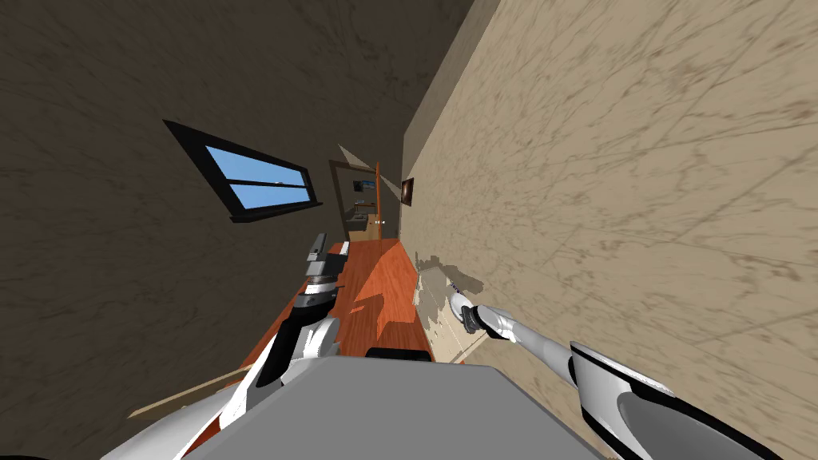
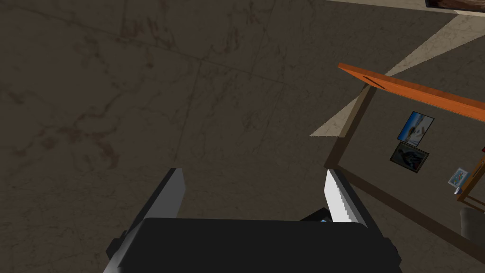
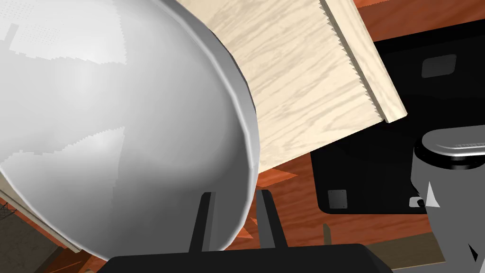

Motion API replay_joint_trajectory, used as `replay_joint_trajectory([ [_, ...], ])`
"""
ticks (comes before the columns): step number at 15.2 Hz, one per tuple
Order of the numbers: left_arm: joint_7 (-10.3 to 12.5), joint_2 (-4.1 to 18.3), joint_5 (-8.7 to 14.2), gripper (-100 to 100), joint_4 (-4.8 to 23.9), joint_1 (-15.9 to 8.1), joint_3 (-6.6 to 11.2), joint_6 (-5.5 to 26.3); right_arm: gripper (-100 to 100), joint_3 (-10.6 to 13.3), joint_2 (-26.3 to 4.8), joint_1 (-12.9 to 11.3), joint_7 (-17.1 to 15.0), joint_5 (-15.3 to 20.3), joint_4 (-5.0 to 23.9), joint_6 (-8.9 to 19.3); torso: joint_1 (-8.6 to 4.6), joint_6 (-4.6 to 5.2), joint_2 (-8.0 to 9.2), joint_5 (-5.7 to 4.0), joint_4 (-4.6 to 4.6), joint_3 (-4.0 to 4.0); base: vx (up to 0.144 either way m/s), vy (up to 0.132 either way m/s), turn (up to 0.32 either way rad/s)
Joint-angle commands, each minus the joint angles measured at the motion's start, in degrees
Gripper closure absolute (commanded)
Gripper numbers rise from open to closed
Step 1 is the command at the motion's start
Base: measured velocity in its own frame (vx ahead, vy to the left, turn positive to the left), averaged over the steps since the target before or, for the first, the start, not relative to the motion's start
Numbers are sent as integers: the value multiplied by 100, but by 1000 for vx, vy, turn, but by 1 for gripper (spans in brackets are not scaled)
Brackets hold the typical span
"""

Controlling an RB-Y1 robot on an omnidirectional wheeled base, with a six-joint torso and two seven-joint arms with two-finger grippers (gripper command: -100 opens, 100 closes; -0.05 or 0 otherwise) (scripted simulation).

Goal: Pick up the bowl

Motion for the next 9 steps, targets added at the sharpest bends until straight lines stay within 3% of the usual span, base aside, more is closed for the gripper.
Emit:
replay_joint_trajectory([
  [1, 0, 0, 0, 0, 0, 0, 0, 0, 100, 205, -20, -4, -124, 31, -42, -8, 0, 0, 0, 0, 0, 0, 3, 11, -11],
  [2, 0, 0, 0, 0, 0, 0, 0, 0, 100, 384, -224, -293, -326, 33, -150, 159, 5, -1, -3, 3, 0, -2, -43, -28, -265],
  [5, 0, 1, 0, 0, 0, 0, 1, 0, 100, 807, -224, -592, -790, 33, -150, 159, -17, -1, 19, 11, 15, 16, -62, -56, -128],
  [8, 0, 0, 0, 0, 0, 0, 0, 0, 100, 1164, -224, -592, -857, 33, -150, 159, 4, -6, 18, 8, 11, 14, -26, -9, 24],
  [9, 0, 0, 0, 0, 0, 0, 0, 0, 100, 1021, -202, -592, -824, 17, -112, 163, 9, -5, 13, 10, 9, 11, -7, 4, -7],
])
